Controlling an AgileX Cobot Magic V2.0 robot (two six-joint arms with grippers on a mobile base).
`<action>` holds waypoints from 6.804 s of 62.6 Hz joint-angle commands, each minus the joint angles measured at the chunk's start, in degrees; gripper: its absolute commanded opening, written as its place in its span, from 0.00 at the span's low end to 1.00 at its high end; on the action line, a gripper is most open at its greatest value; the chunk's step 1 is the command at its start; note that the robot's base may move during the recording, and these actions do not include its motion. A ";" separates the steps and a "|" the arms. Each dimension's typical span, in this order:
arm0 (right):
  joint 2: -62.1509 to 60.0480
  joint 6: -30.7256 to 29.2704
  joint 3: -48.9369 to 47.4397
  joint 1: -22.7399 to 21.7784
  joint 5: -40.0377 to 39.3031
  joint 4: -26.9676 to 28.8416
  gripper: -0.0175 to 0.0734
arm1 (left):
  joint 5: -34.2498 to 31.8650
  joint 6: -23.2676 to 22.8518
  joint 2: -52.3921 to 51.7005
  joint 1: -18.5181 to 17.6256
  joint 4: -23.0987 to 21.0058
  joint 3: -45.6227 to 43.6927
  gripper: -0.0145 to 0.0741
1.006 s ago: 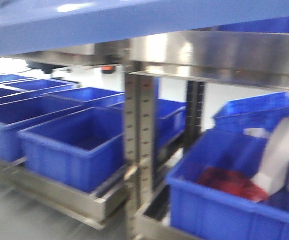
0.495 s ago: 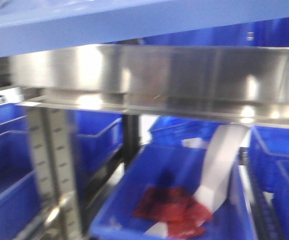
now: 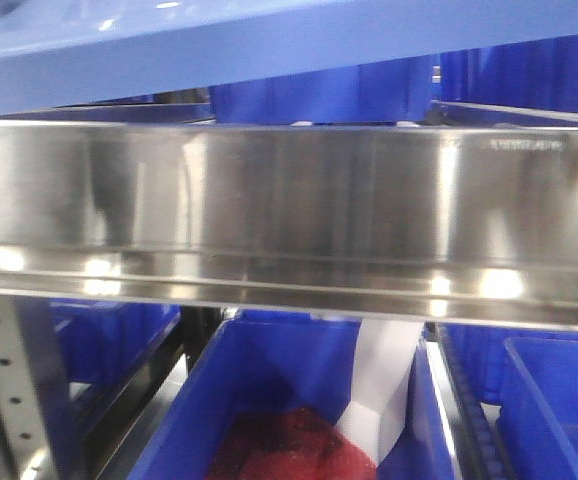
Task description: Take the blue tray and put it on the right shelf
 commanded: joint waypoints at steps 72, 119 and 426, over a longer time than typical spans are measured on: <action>-1.33 -1.33 -1.67 0.16 1.78 0.69 0.22 | 5.09 2.46 -1.25 -0.94 -2.49 -1.47 0.11; 4.80 -1.39 -8.59 -1.61 -4.81 0.70 0.22 | -2.79 2.95 8.24 -0.94 8.82 -17.62 0.11; -58.86 -14.53 56.57 1.29 -44.74 0.71 0.21 | -52.63 15.01 -73.90 24.86 5.74 65.32 0.11</action>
